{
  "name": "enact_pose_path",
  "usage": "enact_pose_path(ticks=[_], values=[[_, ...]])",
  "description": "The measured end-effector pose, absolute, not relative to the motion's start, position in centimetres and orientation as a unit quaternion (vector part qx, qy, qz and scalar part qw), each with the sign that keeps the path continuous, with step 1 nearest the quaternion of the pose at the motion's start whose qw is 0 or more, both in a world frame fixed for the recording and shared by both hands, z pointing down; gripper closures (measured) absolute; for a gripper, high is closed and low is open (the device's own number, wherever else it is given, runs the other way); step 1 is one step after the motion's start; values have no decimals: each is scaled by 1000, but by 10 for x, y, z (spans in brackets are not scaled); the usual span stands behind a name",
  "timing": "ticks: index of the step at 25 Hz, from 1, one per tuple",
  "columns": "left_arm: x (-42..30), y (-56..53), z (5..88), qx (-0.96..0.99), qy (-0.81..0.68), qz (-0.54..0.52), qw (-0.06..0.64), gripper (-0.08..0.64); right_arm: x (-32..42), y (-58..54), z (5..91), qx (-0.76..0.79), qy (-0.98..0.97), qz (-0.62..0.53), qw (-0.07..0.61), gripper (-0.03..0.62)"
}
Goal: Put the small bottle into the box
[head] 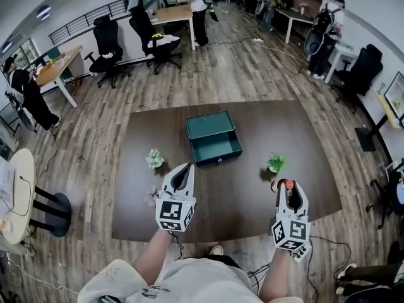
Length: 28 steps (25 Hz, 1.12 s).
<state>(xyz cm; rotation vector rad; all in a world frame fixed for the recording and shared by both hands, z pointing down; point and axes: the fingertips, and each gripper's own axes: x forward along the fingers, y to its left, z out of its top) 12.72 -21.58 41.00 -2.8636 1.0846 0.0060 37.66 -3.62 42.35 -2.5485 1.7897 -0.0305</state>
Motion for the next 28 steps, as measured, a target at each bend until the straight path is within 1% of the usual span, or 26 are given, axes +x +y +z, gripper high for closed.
enact_pose_path(ticks=[8,18,28], values=[[132,-221,414,-922,384,-7,43,558,397,-63,427,-799,602,-11,17,457],[107,-226,429,-902,429,-17,51,557,379,-103,442,-761,649,-11,20,459],[86,-261,427,-890,453,0,61,558,357,-161,432,-737,676,8,21,462]])
